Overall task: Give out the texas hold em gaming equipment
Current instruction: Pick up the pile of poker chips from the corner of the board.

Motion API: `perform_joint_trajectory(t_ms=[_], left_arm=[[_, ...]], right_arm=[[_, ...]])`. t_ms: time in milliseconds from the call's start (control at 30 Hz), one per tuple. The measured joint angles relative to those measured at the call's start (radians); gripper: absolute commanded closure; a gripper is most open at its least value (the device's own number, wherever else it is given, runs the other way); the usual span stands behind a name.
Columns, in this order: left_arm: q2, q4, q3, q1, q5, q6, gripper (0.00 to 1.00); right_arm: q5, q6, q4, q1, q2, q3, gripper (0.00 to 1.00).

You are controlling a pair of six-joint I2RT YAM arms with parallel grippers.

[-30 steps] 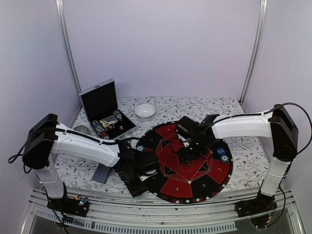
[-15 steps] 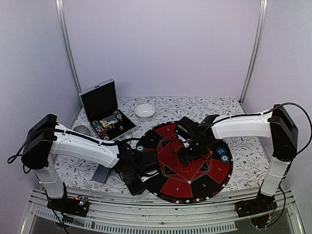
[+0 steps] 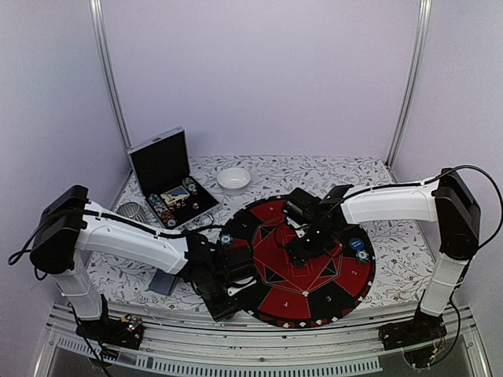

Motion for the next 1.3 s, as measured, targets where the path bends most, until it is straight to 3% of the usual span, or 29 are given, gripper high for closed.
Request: perform_joint_trajectory(t_ms=[500, 1300], left_arm=[[0.013, -0.015, 0.007, -0.028, -0.066, -0.005, 0.59], [-0.007, -0.067, 0.007, 0.011, -0.066, -0.007, 0.61]], right_arm=[[-0.014, -0.010, 0.000, 0.000, 0.008, 0.000, 0.21], [-0.013, -0.014, -0.013, 0.000, 0.017, 0.003, 0.21]])
